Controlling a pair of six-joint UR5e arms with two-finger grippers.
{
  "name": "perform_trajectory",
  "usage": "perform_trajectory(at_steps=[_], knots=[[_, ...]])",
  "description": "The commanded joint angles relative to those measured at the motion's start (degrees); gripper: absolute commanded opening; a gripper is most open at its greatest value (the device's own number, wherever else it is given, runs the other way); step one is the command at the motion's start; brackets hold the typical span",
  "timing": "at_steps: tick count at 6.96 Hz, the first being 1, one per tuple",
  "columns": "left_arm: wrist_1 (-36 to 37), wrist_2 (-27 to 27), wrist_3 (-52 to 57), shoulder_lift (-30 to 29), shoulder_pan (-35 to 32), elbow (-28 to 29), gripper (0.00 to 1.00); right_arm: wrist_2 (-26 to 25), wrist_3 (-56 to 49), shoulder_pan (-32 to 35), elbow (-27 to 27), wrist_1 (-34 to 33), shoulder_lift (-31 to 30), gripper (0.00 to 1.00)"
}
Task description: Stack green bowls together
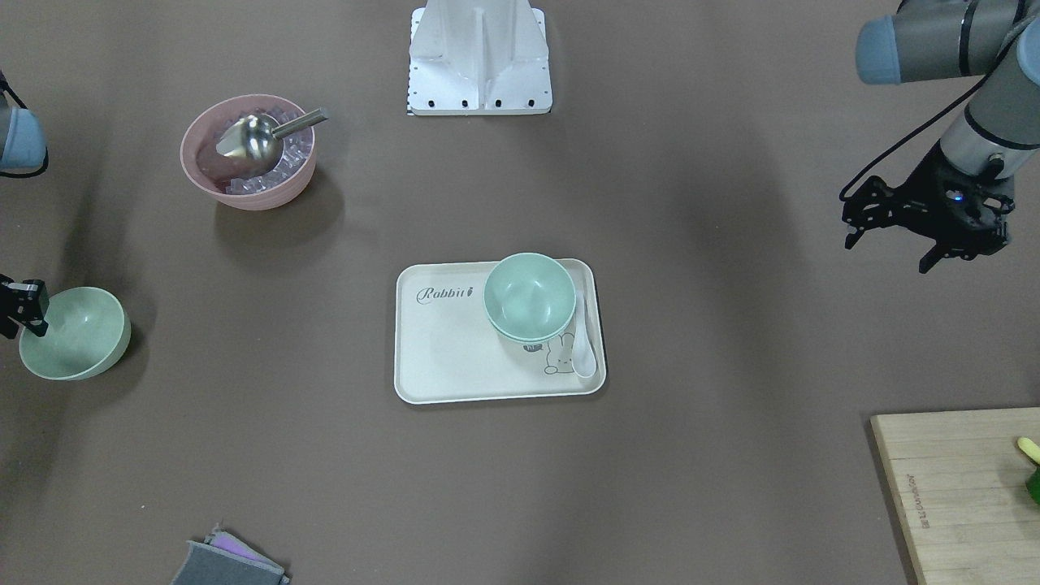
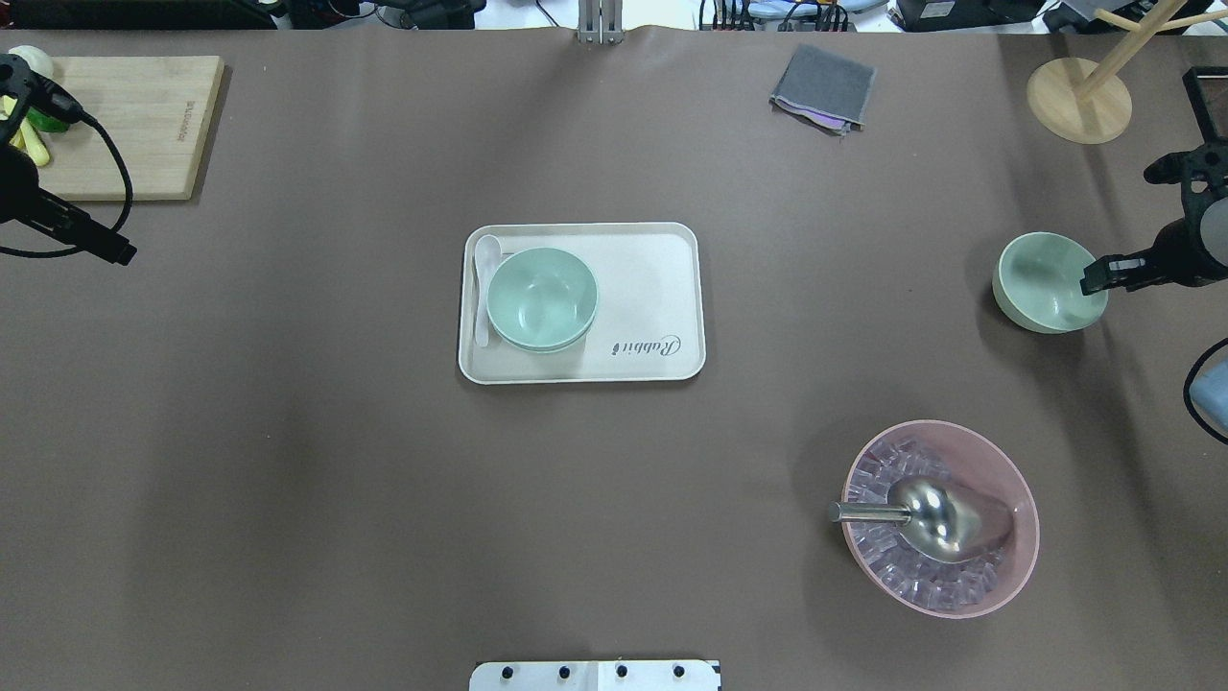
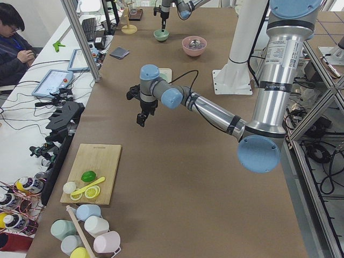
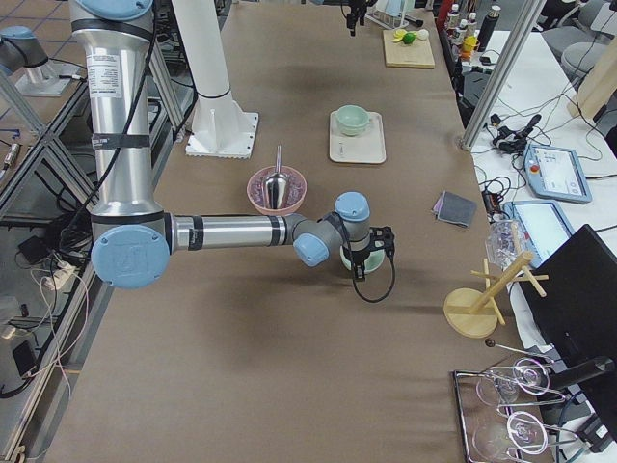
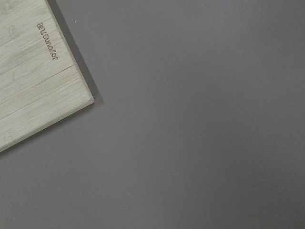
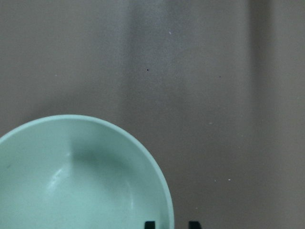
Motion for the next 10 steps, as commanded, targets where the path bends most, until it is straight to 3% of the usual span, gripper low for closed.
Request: perform_trajectory(at_steps=[1,2,3,4,6,8,10], knots=[[0.0,0.0,-0.1,0.0,0.1,0.1,0.99,-0.1,0.0,-0.4,0.0,0.0,0.3,0.21],[0.0,0.1,-0.2,-0.1,0.1,0.2,0.99,-0.1,0.0,-0.4,-0.1,0.0,0.3,0.22],[0.0,0.1,-0.3,-0.1,0.1,0.3,0.99,0.0,0.0,-0.4,0.2,0.0,0.5,0.15],[-0.1,0.0,-0.2,-0.1,0.1,0.3,0.99,0.3,0.0,-0.4,0.8,0.0,0.8,0.0],[-1.2,-0.1,0.2,-0.1,-2.1,0.3,0.99,1.3,0.0,-0.4,1.6,-1.4,4.5,0.0],[-1.0,-1.6,0.2,0.6,-3.7,6.1,0.99,7.2,2.5,1.5,2.0,-8.8,11.3,0.0],[1.9,-11.7,6.6,3.2,-13.7,8.6,0.99,7.3,3.5,0.9,7.2,-21.1,17.3,0.0]])
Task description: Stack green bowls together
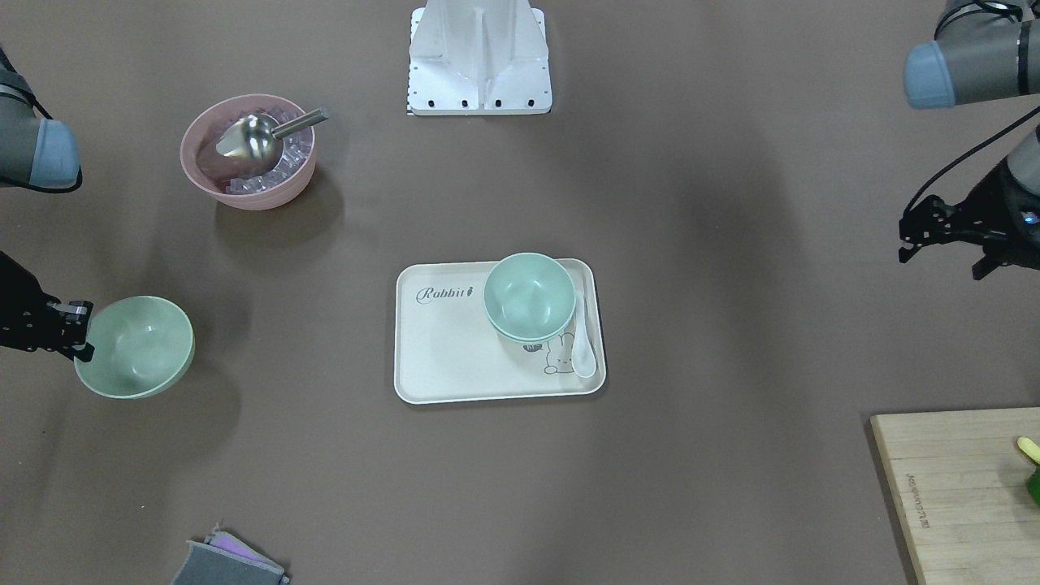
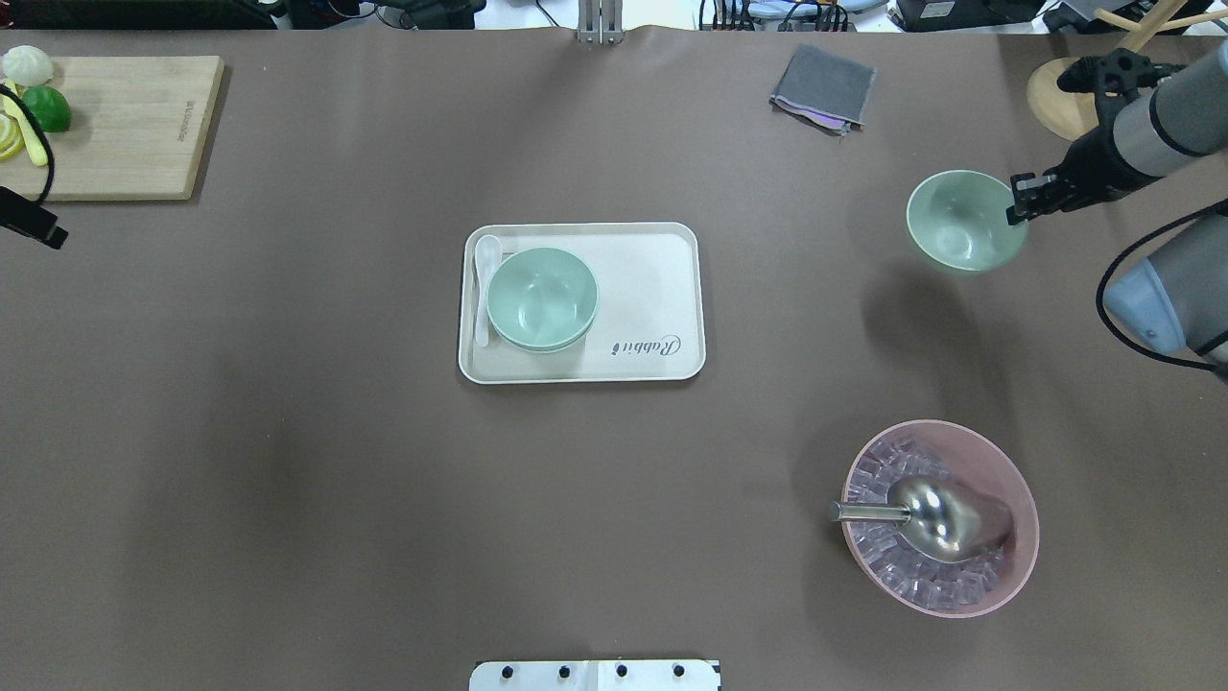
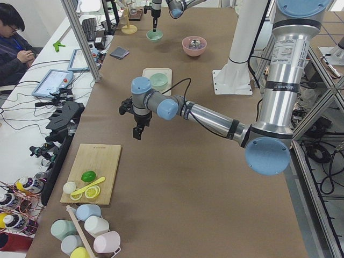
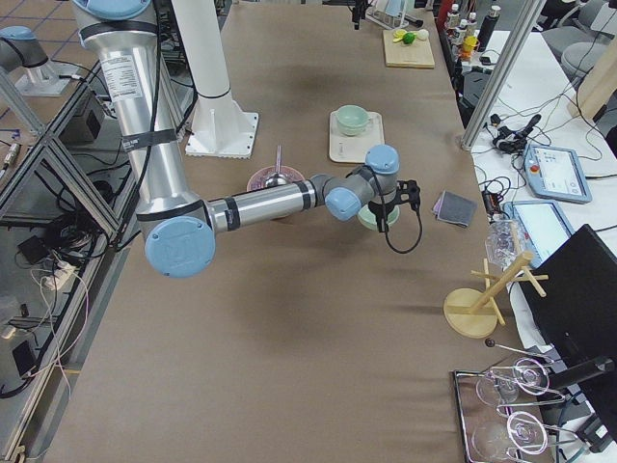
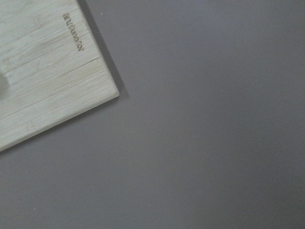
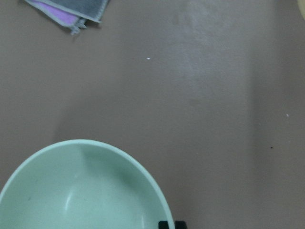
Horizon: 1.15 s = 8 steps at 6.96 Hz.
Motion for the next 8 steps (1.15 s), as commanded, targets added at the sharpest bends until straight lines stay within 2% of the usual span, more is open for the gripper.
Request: perform_trajectory(at_steps=[1,2,3,5,7,8], knots=[[4.5,-5.2,15.7,3.9,-10.5,2.5,0.99,0.5,0.7,-1.6,7.3,-15.5,6.0,0.0],[10.2,-5.0,22.6,4.0,-15.4,2.7,0.99,0.4,0.9,-3.3,10.6,-22.3,8.3,0.0],[12.2,-5.0,27.2,4.3,-17.8,2.7,0.99,-0.1,8.5,-6.2,12.9,-26.6,11.1,0.0],[12.0,-4.6,27.4,5.9,-18.2,2.3,0.99,-3.4,28.6,-14.1,13.6,-26.4,16.8,0.0],[11.6,-4.7,27.5,8.6,-18.3,1.3,0.99,-12.6,47.4,-21.8,13.4,-25.6,19.5,0.0],[11.4,-4.7,27.5,9.6,-18.3,1.2,0.99,-17.4,52.7,-25.5,13.0,-23.0,19.9,0.0]])
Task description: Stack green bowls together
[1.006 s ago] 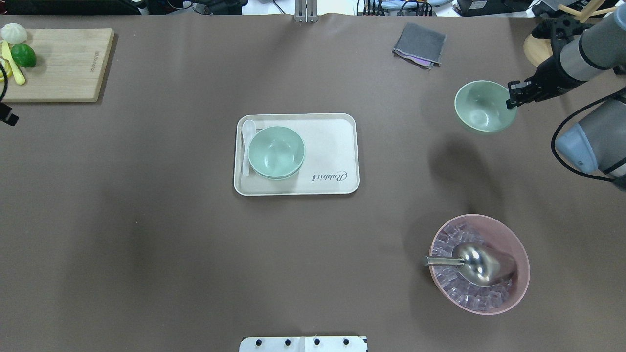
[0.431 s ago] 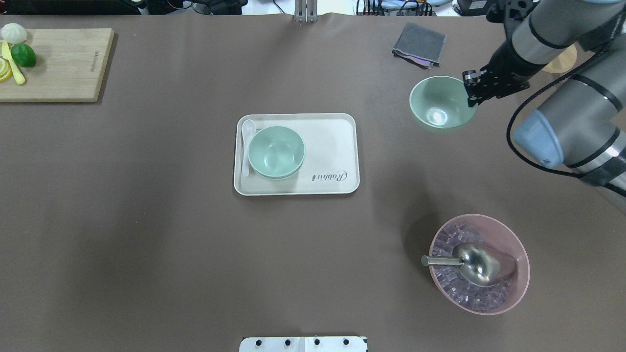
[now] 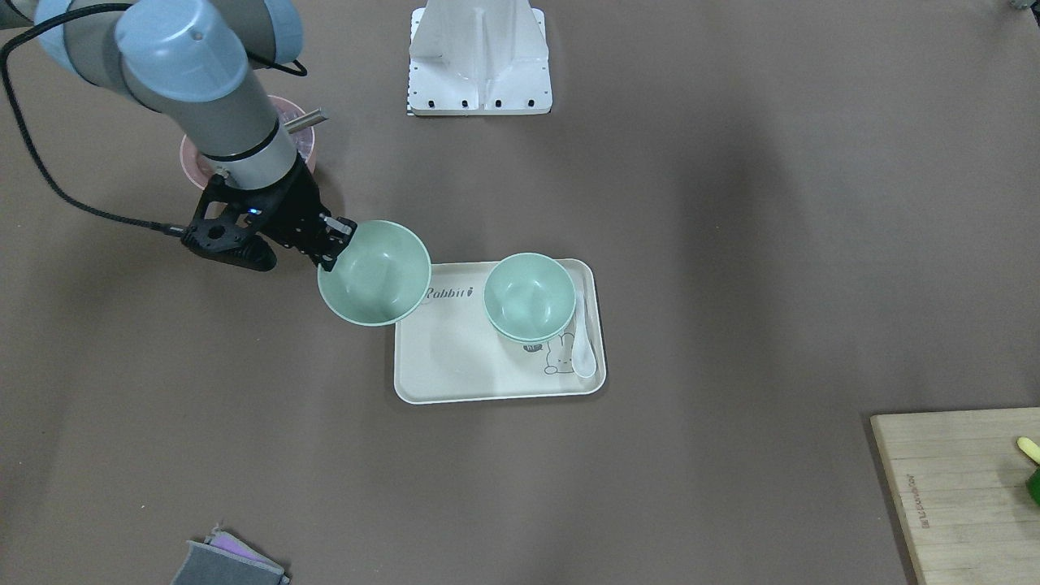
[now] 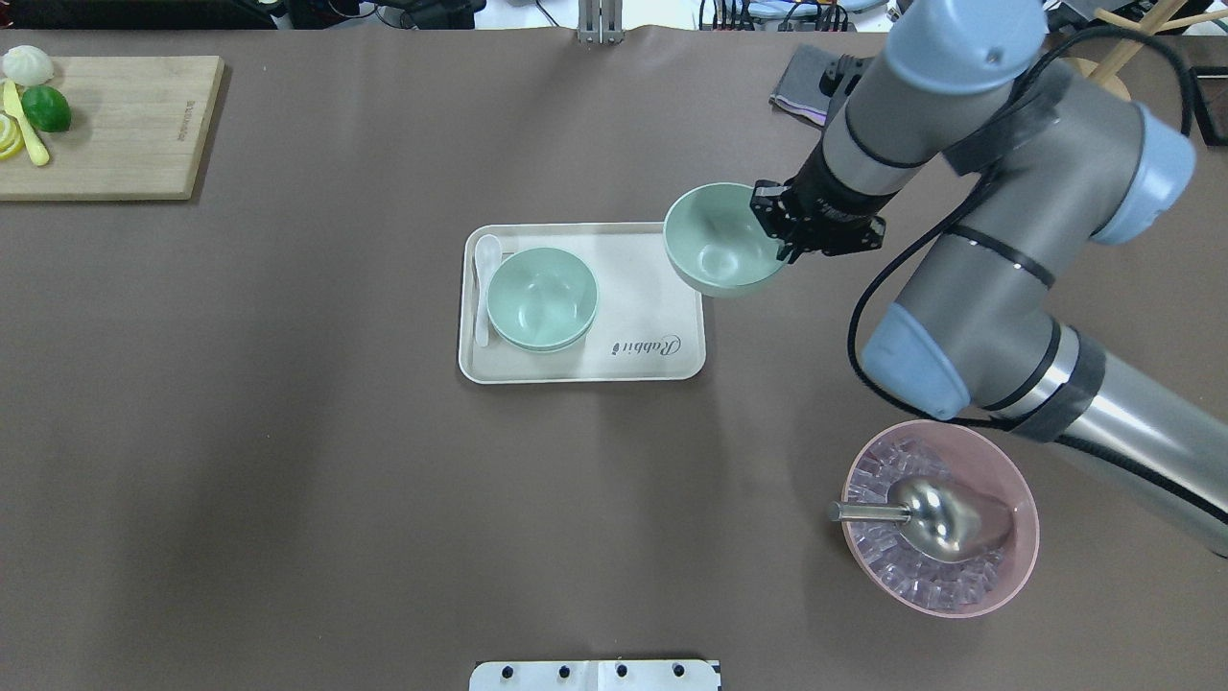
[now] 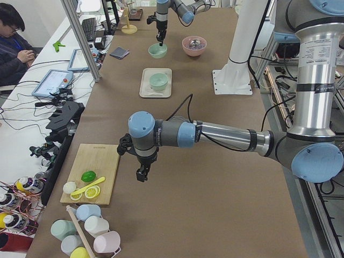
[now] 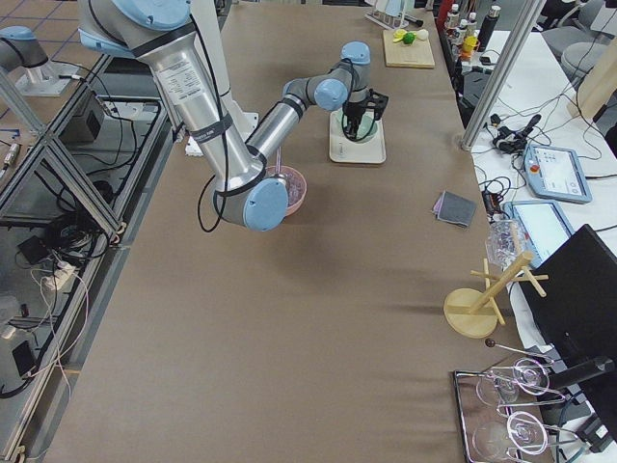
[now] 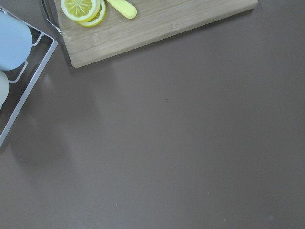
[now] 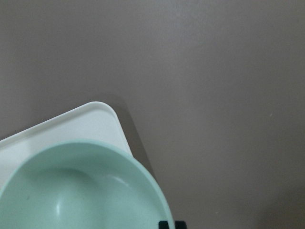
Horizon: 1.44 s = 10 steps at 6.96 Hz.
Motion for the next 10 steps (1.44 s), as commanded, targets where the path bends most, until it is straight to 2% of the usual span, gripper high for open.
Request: perform_trajectory(at_steps=[1,2,4,5,6,10], knots=[[-0.3,-0.1,0.0,2.0,0.0,-0.3,0.99,-8.7,12.2,-7.2,-1.3,3.4,3.0,0.0],[-0.3,0.0,0.0,2.1,0.0,-0.3,0.99,-8.9,13.4,-7.6,-4.4,3.4,6.5,0.0],[-0.3,-0.1,0.0,2.1,0.0,-0.2,0.99,-10.1,18.1,-7.9,-14.0,3.4,14.5,0.0],[-0.2,-0.1,0.0,2.1,0.0,-0.2,0.99,-10.7,19.2,-8.9,-14.4,3.4,14.8,0.0],[-0.2,-0.1,0.0,2.1,0.0,-0.2,0.99,-14.1,20.8,-11.1,-15.3,3.4,14.9,0.0],[-0.2,0.0,0.0,2.1,0.0,-0.2,0.99,-17.3,21.7,-14.7,-15.6,4.2,15.1,0.0]])
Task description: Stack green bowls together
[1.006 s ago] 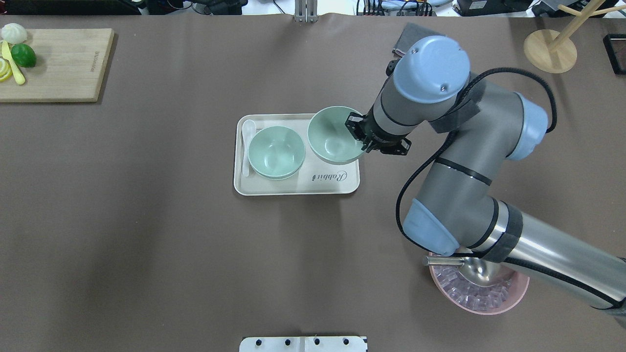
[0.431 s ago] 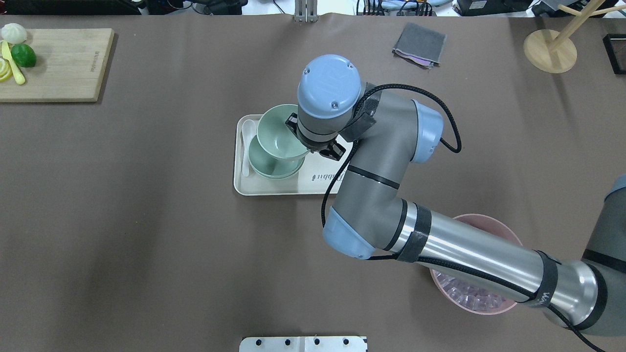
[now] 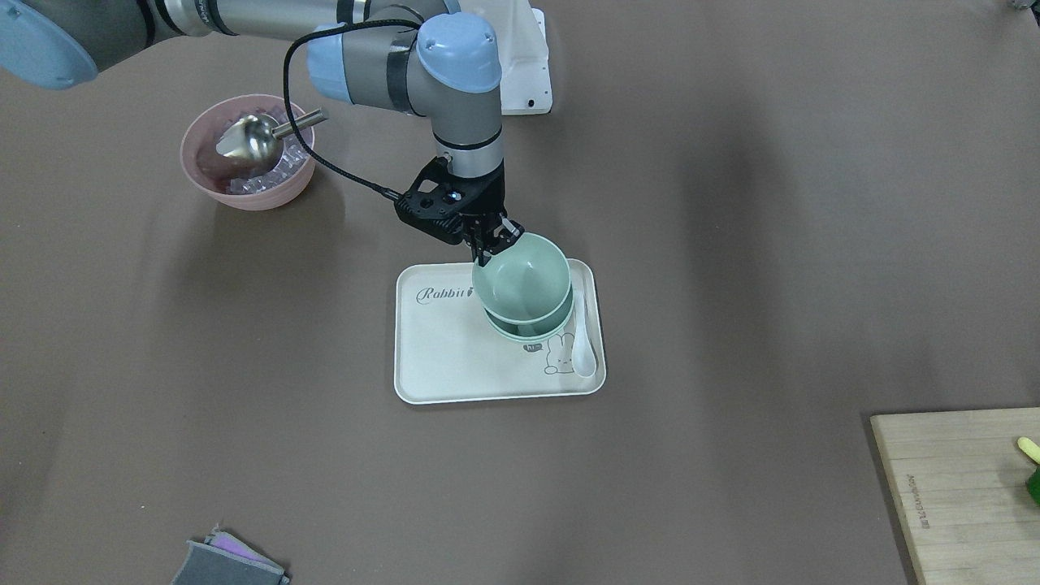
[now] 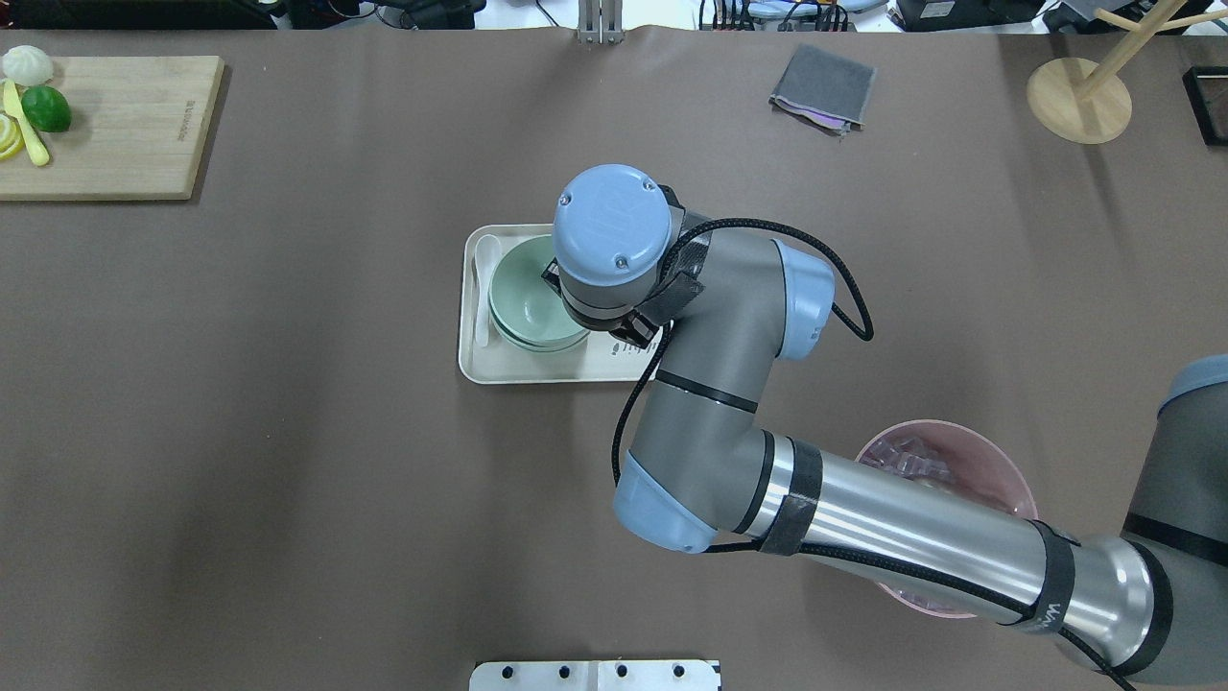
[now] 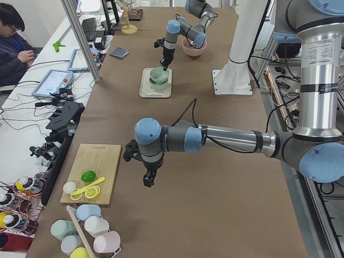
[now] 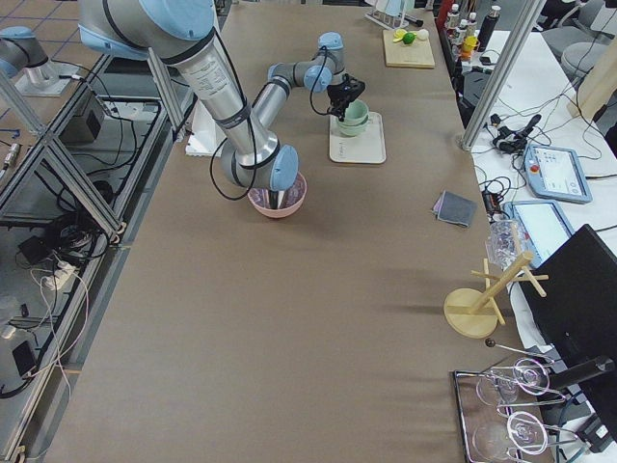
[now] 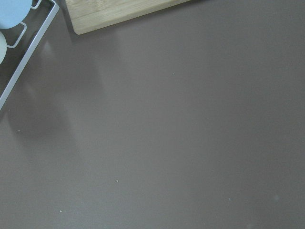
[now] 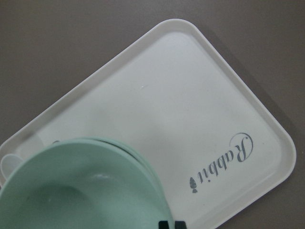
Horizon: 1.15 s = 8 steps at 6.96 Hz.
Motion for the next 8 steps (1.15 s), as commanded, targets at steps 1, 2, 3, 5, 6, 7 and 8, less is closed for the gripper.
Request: perform_trajectory(at_steps=[1,2,3,5,6,7,8], knots=[[0.0,0.0,0.0,0.0,0.0,0.2,0.99,-1.6,-0.1,-1.0,-2.2,3.3,0.1,0.0],[0.0,0.0,0.0,0.1,0.0,0.2,0.99,-2.1,-0.3,-0.9,-3.5,5.5,0.1,0.0],[-0.1,0.0,0.0,0.7,0.0,0.0,0.99,-2.4,-0.4,-0.9,-3.5,5.5,0.0,0.0],[-0.1,0.0,0.0,0.7,0.1,0.0,0.99,-2.6,-0.6,-0.9,-3.6,5.5,-0.2,0.0],[-0.1,0.0,0.0,0.7,0.1,-0.1,0.99,-2.6,-0.8,-0.8,-3.7,5.5,-0.2,0.0],[-0.1,-0.1,0.0,0.7,0.1,0.0,0.99,-2.6,-0.8,-0.9,-3.8,5.5,-0.3,0.0],[-0.1,-0.1,0.0,0.6,0.1,0.0,0.99,-2.5,-0.9,-0.9,-3.8,5.5,-0.3,0.0]])
